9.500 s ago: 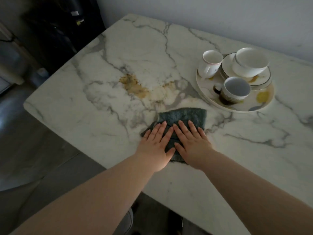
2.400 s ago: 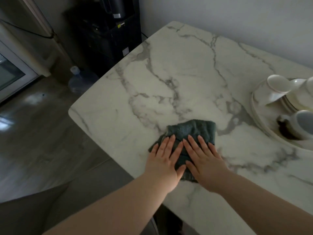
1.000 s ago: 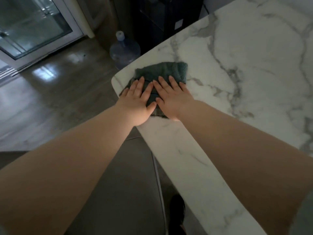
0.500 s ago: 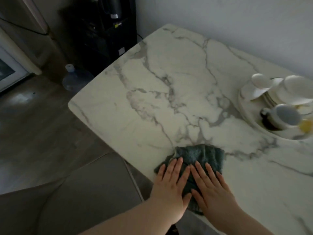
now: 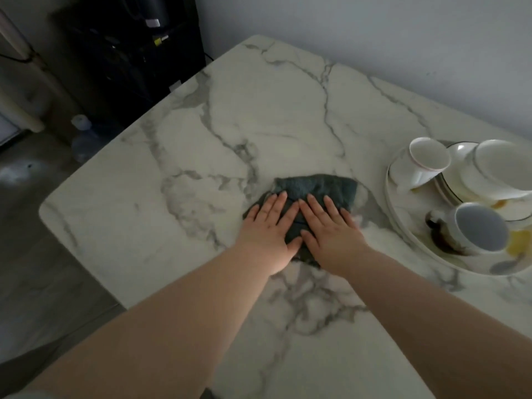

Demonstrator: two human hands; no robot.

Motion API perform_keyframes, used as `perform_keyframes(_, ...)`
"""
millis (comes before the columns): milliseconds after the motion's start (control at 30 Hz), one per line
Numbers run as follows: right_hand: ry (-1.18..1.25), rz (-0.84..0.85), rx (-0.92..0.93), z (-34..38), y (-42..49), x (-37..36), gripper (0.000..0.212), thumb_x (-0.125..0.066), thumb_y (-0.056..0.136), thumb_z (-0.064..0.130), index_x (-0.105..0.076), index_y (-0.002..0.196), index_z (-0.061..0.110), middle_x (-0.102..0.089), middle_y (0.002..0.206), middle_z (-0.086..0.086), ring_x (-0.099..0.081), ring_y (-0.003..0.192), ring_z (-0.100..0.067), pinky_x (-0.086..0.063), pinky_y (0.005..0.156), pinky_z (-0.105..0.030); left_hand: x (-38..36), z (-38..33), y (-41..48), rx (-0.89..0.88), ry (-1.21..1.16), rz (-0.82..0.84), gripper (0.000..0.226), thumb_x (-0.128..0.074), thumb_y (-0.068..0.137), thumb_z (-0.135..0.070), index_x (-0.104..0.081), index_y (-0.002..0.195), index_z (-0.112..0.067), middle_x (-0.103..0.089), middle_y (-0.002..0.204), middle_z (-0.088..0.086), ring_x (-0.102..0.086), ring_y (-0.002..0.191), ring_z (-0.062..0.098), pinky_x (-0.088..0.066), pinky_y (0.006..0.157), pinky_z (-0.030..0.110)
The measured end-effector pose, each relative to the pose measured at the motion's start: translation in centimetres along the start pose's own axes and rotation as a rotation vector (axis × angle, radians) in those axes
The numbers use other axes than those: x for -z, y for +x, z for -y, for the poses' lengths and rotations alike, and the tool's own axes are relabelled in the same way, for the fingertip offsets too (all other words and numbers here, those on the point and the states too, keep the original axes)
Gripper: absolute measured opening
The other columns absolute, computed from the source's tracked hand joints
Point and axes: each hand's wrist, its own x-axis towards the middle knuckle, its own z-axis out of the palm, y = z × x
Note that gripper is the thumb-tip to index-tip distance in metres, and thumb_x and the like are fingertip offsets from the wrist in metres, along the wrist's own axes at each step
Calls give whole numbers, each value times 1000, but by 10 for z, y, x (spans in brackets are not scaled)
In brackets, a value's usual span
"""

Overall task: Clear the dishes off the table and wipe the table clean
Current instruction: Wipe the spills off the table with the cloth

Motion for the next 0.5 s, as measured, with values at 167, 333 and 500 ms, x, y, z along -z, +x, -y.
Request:
perform_keyframes(167,9,1,25,-26,83,30,60,-15,101,48,12,153,33,16,161,11,13,148,-18,1,120,-40,33,15,75,78,20,-3,70,-20,96,-60,13,151,-33,23,159,-4,14,148,14,0,120,38)
perform_keyframes(333,15,-5,35,-38,121,48,60,-16,102,46,10,153,31,15,161,10,12,149,-19,0,120,-41,50,23,114,106,43,3,69,-19,96,-59,13,151,-31,23,159,-3,14,148,15,0,121,38)
perform_keyframes(500,36,-9,8,-39,111,44,60,-16,102,45,10,153,30,15,161,9,12,149,-19,0,120,-40,47,15,113,92,63,-7,69,-19,97,-57,13,152,-31,22,160,-1,13,148,17,-1,121,40)
